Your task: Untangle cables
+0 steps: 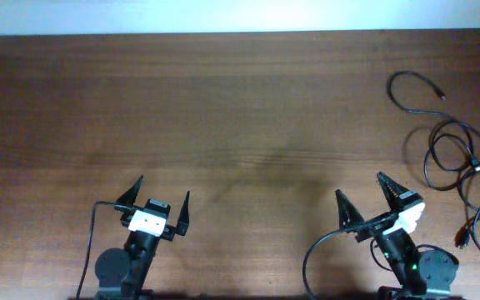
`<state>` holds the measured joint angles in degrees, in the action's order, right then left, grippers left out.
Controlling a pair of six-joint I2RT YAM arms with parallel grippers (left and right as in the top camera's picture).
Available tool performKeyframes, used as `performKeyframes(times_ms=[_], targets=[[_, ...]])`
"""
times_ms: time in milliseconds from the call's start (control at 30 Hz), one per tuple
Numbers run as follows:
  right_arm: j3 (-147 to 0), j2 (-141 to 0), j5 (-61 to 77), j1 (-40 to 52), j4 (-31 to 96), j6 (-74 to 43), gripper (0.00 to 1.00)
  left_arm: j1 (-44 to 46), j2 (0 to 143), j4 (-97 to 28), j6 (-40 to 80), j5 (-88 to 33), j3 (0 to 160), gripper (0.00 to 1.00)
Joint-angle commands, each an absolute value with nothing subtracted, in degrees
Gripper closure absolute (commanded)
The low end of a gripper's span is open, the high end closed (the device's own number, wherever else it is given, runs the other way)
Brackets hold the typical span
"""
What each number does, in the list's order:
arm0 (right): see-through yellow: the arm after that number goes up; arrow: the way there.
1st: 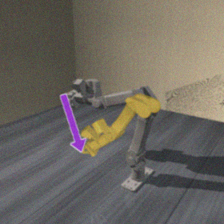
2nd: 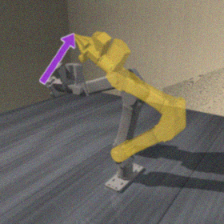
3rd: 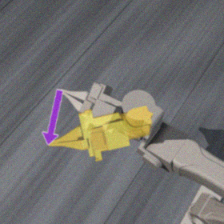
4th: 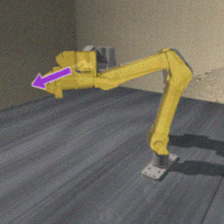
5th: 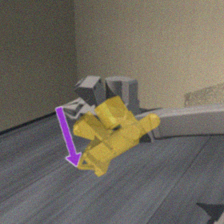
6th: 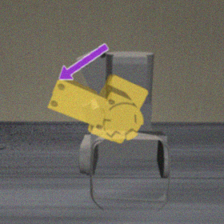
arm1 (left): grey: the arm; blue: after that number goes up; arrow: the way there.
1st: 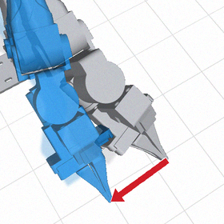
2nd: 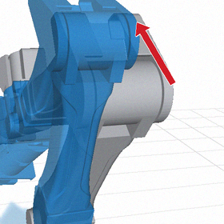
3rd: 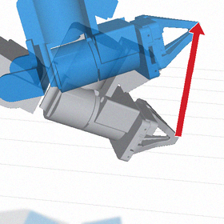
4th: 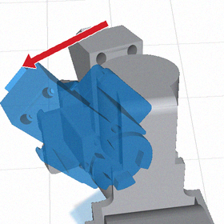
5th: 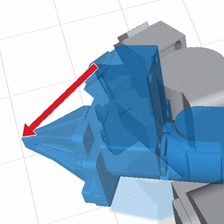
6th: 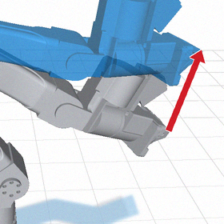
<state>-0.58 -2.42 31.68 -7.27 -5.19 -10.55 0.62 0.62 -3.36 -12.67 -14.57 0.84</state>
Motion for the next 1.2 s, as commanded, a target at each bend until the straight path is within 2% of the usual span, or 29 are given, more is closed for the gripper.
performKeyframes(times_ms=[0,200,433,633,900,1167], targets=[[-0.3,-0.2,27.0,-3.4,-5.2,-11.0,0.01,0.7,0.3,-3.5,-13.4,-14.2,0.5,0.01],[-0.3,-0.2,26.3,-3.0,2.9,-9.2,0.01,0.7,0.3,-3.5,-13.4,-14.2,0.5,0.01],[-0.3,-0.2,26.3,-2.9,3.0,1.8,0.01,0.7,0.3,-3.5,-13.4,-14.2,0.5,0.01],[-0.3,-0.2,19.7,0.0,3.3,2.9,0.01,0.7,0.3,-3.5,-13.4,-14.2,0.5,0.01],[-0.3,-0.2,2.1,7.0,4.7,-0.7,0.01,0.7,0.3,-3.5,-13.4,-14.2,0.5,0.01],[-0.3,-0.2,-0.7,5.4,4.9,-3.5,0.01,0.7,0.3,-3.5,-13.4,-14.2,0.5,0.01]])
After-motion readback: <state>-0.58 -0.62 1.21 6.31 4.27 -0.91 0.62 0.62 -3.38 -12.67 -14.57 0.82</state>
